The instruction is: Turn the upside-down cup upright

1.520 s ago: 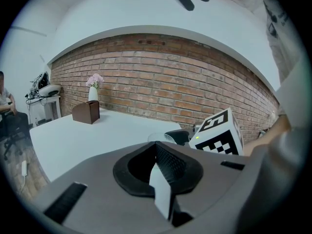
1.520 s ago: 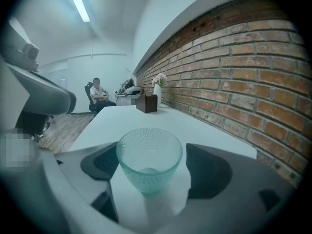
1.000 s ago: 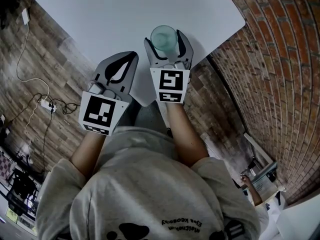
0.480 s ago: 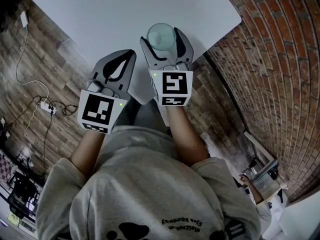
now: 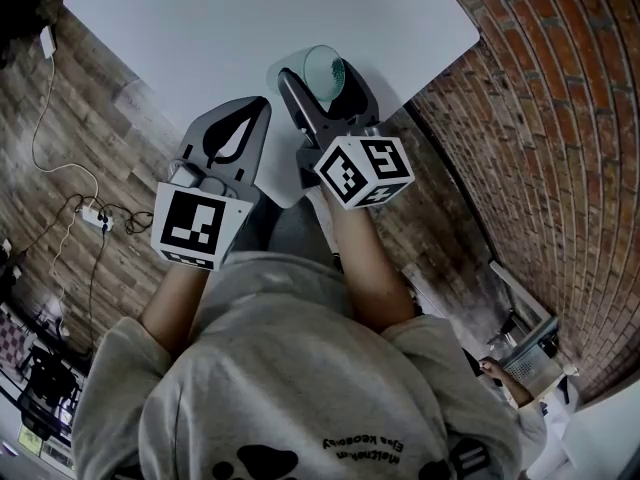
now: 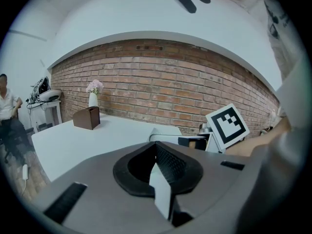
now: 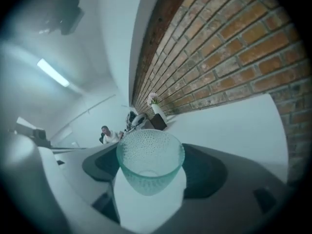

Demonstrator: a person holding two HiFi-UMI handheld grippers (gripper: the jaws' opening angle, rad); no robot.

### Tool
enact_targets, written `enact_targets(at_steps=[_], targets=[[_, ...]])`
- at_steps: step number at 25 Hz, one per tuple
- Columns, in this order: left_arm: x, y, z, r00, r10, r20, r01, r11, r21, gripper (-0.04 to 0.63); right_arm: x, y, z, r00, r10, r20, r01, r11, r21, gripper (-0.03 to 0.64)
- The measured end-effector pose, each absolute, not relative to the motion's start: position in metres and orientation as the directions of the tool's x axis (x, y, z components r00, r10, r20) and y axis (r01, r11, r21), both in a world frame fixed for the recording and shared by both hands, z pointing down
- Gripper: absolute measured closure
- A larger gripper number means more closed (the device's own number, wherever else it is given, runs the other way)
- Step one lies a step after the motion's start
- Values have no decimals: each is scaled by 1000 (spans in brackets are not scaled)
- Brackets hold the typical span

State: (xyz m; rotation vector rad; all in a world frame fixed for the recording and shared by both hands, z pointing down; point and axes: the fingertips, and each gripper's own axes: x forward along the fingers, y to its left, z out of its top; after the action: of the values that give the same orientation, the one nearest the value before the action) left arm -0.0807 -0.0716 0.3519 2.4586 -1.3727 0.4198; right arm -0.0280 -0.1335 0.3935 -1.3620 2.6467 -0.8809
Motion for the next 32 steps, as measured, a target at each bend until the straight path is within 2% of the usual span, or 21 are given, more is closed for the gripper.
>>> enact_targets(at_steps=[3,8,21,25,30,31,32], targets=[[-81,-71,351,500,-774,389,-859,-501,107,584,-27,-134,391,-642,-754,142,-642,427,-637,238],[-81,-73,349,496,-777,388,-861,-497,105,584,-26,-135,393,-661,-748,56,-505,388,-771,238],[-80,-73,351,489,-778,393,-865,-492,103,584,-32,-129,391,-690,-715,-114,-211,350,-912,238],[-86,-73,355,476,-776,413,-867,-493,73,584,-34,-126,392,-697,-705,-130,-185,352,-918,238],[-90,-73,374,444,-722,531,-819,-567,-86,580,-34,-126,394,-702,-701,-125,-184,349,-919,238],[-89,-73,377,441,-713,545,-803,-585,-114,555,-34,-126,393,-704,-700,-124,-185,349,-919,238],[-88,-73,380,442,-704,556,-787,-601,-136,479,-34,-126,393,-705,-698,-124,-184,349,-919,238]])
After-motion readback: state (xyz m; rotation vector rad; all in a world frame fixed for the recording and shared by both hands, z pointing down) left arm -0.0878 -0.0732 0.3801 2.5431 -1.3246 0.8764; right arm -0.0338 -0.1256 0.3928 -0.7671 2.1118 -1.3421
